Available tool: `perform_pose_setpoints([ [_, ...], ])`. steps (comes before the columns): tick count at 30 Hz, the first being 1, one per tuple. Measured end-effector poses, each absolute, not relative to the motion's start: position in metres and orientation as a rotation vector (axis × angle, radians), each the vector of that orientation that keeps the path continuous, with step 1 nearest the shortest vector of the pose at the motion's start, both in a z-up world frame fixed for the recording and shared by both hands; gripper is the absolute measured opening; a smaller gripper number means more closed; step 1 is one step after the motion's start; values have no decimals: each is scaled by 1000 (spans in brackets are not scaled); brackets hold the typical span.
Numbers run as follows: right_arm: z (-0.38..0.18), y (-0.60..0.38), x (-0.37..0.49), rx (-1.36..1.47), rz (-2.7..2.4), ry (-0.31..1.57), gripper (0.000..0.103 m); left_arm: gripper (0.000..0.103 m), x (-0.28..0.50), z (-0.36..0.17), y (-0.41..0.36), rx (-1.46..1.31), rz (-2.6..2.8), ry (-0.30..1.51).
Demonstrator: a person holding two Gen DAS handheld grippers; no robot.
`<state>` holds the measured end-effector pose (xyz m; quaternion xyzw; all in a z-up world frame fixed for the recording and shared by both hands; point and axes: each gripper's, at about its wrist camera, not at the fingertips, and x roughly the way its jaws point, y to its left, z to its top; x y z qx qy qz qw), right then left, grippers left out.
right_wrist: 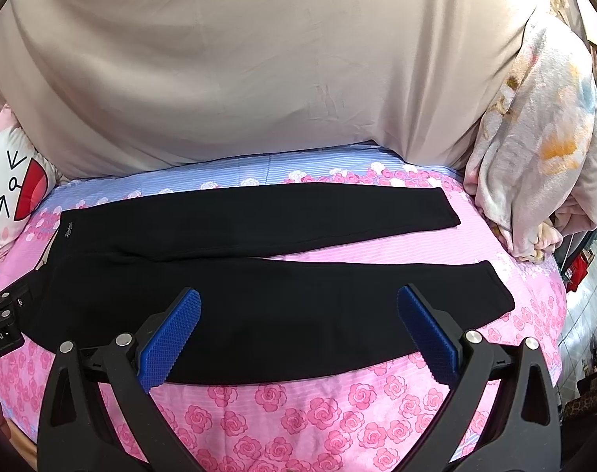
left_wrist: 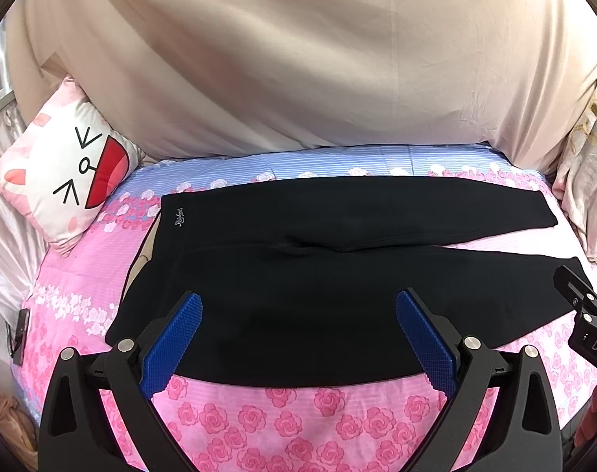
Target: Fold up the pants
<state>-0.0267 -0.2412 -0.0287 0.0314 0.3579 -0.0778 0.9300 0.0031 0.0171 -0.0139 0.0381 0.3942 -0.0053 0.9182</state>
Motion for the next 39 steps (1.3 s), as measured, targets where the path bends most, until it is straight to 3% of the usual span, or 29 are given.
perform_pose_setpoints([
  [23,-36,-252,-14,47,-188,735,98,97,19,-23,33,68,20,835],
  [33,-62,-315,41,137,-412,801,98,97,174,-79,150,87,162,901],
  [39,-79,-322,78,41,-461,806,98,97,274,-120,210,75,264,928],
])
